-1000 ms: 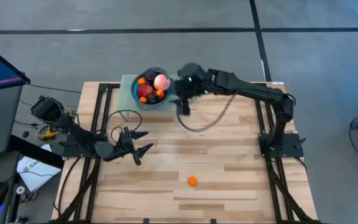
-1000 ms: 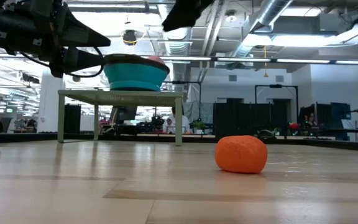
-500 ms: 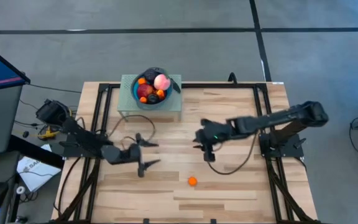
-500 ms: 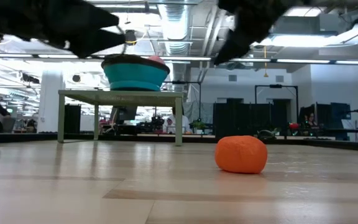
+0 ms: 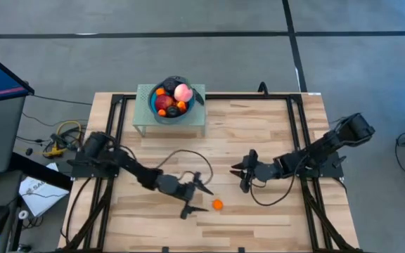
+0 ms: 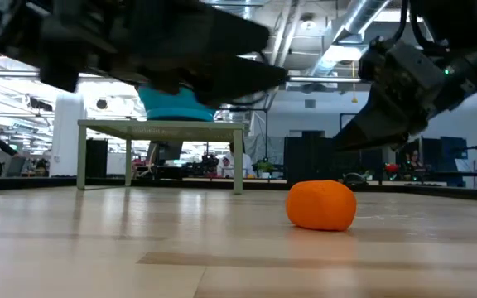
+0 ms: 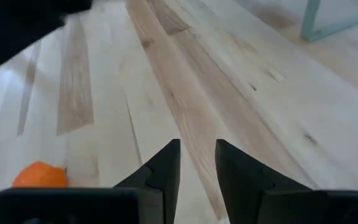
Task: Pick & Place Fruit
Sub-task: Put the orange into the blue strainer bowl on the shelf
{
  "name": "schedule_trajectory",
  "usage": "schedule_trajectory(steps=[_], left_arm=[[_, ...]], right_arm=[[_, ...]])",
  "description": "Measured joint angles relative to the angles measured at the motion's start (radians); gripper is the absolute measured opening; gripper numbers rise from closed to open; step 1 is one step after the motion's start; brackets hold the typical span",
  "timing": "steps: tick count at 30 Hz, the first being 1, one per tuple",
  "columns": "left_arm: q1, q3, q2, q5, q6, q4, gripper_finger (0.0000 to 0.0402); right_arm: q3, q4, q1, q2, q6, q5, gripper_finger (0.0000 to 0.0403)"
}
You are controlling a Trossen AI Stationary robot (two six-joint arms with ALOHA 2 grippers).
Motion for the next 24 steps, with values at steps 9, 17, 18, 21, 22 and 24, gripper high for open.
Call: schedule_trajectory(steps=[9,17,18,21,22,24], left_arm=[[0.033,0.212,0.149,0.086,-0.004,-0.22,0.0326],[0.032,0.222,0.212,0.058,0.021,-0.26,0.0313],[0.032,0.223,0.226,0.038,0.022,-0.262,0.0308],[0.031,0.238,0.26,-0.027,0.018,-0.265,0.0295],[0.031,0.242,0.265,-0.042,0.018,-0.263,0.0292],[0.032,0.25,0.271,-0.051,0.017,-0.258,0.0286]], right_arm=[[-0.02,0.272,0.021,0.17,0.001,0.001,0.0095],[-0.02,0.46,0.026,0.295,-0.003,0.0,0.0095],[-0.02,0.476,0.026,0.304,-0.003,0.0,0.0095],[-0.019,0.516,0.026,0.328,-0.003,-0.002,0.0095],[-0.02,0.517,0.026,0.327,-0.003,-0.002,0.0095],[-0.019,0.524,0.026,0.325,-0.003,-0.002,0.0095]])
